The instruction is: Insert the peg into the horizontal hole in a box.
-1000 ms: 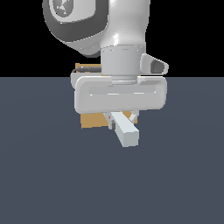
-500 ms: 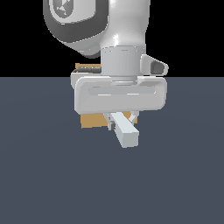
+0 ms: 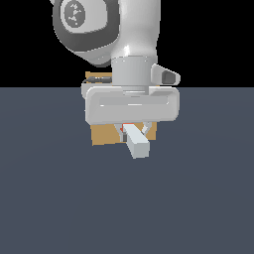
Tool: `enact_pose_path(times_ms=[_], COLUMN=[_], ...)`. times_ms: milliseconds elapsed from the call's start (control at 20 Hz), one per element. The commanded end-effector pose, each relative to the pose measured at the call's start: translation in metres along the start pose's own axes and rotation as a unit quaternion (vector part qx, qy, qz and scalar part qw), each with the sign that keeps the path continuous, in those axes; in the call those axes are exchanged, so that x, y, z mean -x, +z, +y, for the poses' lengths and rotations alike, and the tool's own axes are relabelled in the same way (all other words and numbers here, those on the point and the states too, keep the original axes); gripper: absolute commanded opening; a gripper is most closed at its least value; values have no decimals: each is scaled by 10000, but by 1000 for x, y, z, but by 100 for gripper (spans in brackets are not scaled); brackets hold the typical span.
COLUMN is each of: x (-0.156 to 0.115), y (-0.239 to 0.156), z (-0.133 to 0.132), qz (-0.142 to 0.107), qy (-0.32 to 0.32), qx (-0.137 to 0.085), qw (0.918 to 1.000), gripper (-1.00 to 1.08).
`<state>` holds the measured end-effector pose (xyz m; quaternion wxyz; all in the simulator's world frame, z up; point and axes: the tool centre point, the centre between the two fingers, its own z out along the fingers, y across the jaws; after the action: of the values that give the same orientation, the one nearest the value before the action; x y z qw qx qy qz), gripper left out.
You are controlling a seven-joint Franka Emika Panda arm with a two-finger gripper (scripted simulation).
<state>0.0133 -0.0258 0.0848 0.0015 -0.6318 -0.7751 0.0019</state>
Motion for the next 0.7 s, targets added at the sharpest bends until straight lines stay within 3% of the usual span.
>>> enact_pose_path(times_ms=[0, 350, 650], x=[-23, -82, -103], y=[-2, -3, -3], z=[1, 2, 2], qz=[4, 2, 1], qy=[-27, -28, -27], qx=[16, 29, 34], qw=[10000, 10000, 10000], gripper=[-100, -100, -100])
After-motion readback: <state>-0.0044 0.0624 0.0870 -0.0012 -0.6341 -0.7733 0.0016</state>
